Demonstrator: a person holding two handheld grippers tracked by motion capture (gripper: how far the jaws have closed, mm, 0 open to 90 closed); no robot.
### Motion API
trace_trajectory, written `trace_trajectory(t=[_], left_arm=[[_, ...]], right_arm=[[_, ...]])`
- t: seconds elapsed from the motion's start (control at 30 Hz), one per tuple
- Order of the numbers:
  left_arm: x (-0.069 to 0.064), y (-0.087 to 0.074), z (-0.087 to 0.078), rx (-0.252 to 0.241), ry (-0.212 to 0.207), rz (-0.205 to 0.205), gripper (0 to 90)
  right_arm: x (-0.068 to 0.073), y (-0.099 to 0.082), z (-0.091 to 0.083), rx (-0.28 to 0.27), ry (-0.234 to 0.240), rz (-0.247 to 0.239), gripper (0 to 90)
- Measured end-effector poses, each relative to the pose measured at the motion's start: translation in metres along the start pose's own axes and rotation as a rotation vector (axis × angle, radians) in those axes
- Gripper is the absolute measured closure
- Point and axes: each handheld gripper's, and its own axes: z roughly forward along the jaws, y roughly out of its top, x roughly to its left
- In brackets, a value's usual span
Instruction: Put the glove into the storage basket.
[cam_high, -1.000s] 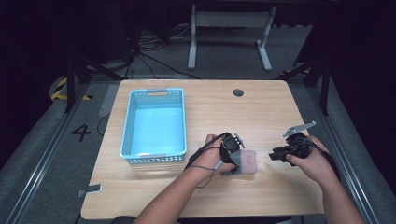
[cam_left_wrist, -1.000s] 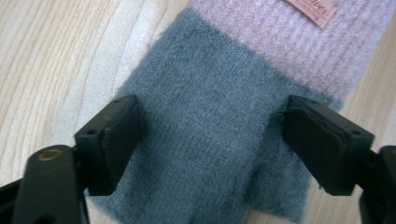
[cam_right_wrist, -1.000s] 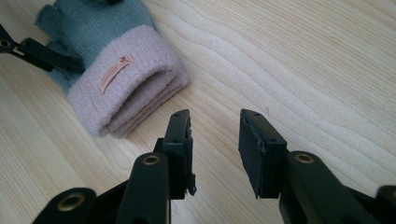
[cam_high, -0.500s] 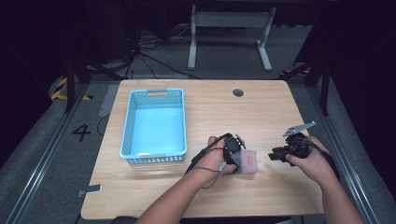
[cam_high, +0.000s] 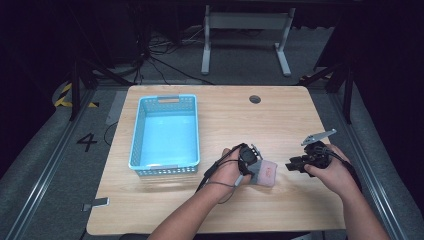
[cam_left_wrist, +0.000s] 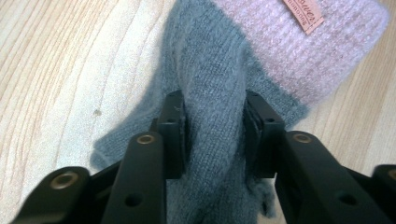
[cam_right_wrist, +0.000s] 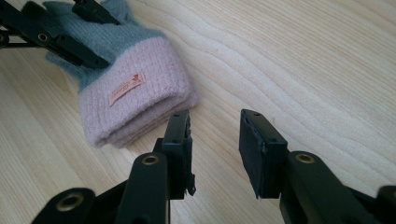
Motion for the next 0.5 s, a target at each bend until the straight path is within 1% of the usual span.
trace_trajectory(t=[0.1, 0.2, 0.27, 0.3, 0.33, 0.37, 0.43, 0.5], left_arm=[[0.0, 0.001, -0.001, 0.003, 0.002, -0.012, 68.2], [-0.003, 0.003, -0.004, 0.009, 0.014, -0.004, 69.0], [-0.004, 0.003, -0.006, 0.005, 0.009, -0.009, 69.5], [-0.003, 0.002, -0.008, 0.004, -0.003, -0.009, 69.7], [-0.004, 0.002, -0.01, -0.001, -0.009, -0.014, 69.7], [-0.003, 0.001, -0.013, -0.006, -0.014, -0.01, 69.7], [-0.004, 0.0, -0.02, -0.013, -0.012, -0.016, 69.8], [-0.003, -0.001, -0.027, -0.019, -0.013, -0.009, 69.8]], right_arm=[[-0.002, 0.002, 0.0, -0.008, -0.003, -0.004, 64.9], [-0.004, 0.004, -0.001, -0.011, 0.002, -0.007, 64.9], [-0.005, 0.006, -0.001, -0.014, 0.005, -0.01, 65.0], [-0.005, 0.007, -0.001, -0.015, 0.005, -0.01, 65.0], [-0.006, 0.008, -0.001, -0.017, 0.007, -0.009, 65.1], [-0.006, 0.009, -0.001, -0.02, 0.006, -0.011, 65.0], [-0.007, 0.011, -0.001, -0.023, 0.01, -0.015, 65.1], [-0.008, 0.013, -0.001, -0.024, 0.011, -0.017, 65.1]])
